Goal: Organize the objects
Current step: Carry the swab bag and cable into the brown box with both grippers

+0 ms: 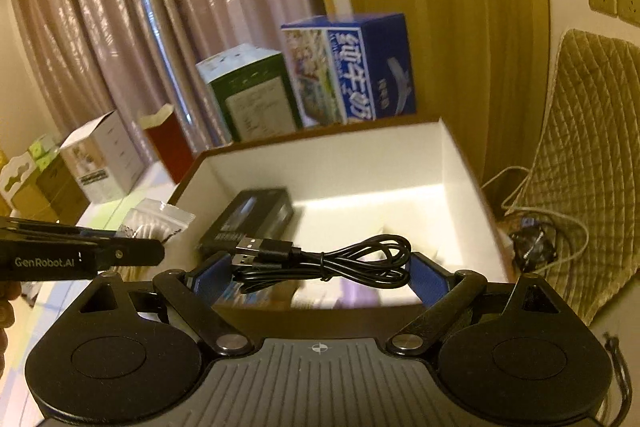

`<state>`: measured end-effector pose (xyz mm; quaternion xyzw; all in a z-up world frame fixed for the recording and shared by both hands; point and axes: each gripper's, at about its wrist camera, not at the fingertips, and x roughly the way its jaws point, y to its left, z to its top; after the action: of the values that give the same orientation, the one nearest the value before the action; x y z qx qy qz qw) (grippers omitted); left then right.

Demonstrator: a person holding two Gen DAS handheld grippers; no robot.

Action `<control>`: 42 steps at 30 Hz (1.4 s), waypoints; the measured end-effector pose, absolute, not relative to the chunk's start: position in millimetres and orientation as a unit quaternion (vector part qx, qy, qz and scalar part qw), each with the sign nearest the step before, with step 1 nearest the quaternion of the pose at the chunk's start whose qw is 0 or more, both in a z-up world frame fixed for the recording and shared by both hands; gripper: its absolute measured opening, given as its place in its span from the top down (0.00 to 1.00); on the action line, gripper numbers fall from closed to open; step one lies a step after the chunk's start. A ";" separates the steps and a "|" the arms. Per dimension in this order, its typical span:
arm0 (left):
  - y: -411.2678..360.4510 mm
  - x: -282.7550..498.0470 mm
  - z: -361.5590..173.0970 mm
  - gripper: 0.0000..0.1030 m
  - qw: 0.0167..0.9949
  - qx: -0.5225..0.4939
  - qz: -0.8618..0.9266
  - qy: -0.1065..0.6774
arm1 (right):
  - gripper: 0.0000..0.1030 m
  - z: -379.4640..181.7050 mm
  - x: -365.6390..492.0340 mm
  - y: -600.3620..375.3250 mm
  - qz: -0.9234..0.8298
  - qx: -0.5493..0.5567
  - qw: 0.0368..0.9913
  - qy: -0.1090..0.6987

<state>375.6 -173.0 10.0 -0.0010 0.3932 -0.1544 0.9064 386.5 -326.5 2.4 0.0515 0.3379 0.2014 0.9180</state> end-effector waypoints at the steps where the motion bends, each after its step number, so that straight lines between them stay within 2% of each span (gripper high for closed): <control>1: -176.4 381.5 8.6 0.77 0.906 0.001 -0.153 0.395 | 0.12 1.3 396.1 -327.3 0.198 0.050 0.918 0.341; 12: -216.0 460.8 -20.7 0.77 0.889 0.016 -0.151 0.431 | 0.12 -20.8 474.6 -334.5 0.191 0.023 0.909 0.369; 26: -237.4 526.1 -45.8 0.76 0.883 0.031 -0.147 0.444 | 0.12 -36.4 525.7 -326.4 0.193 -0.006 0.904 0.382; 29: -237.2 534.3 -52.1 0.72 0.883 0.033 -0.143 0.446 | 0.12 -38.5 532.7 -324.7 0.193 -0.010 0.903 0.384; 31: -236.5 536.9 -55.6 0.57 0.882 0.041 -0.141 0.447 | 0.12 -39.7 536.1 -323.1 0.194 -0.013 0.902 0.386; 33: -233.7 538.1 -58.4 0.51 0.883 0.044 -0.136 0.448 | 0.12 -40.9 538.9 -321.6 0.194 -0.017 0.901 0.387; 42: -218.9 538.3 -65.6 0.38 0.878 0.050 -0.125 0.459 | 0.12 -46.0 555.3 -315.9 0.190 -0.022 0.903 0.385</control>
<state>538.3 -218.9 -65.6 0.0498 0.4592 -0.1246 0.8781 555.3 -315.9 -46.0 -0.0216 0.3846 0.1900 0.9031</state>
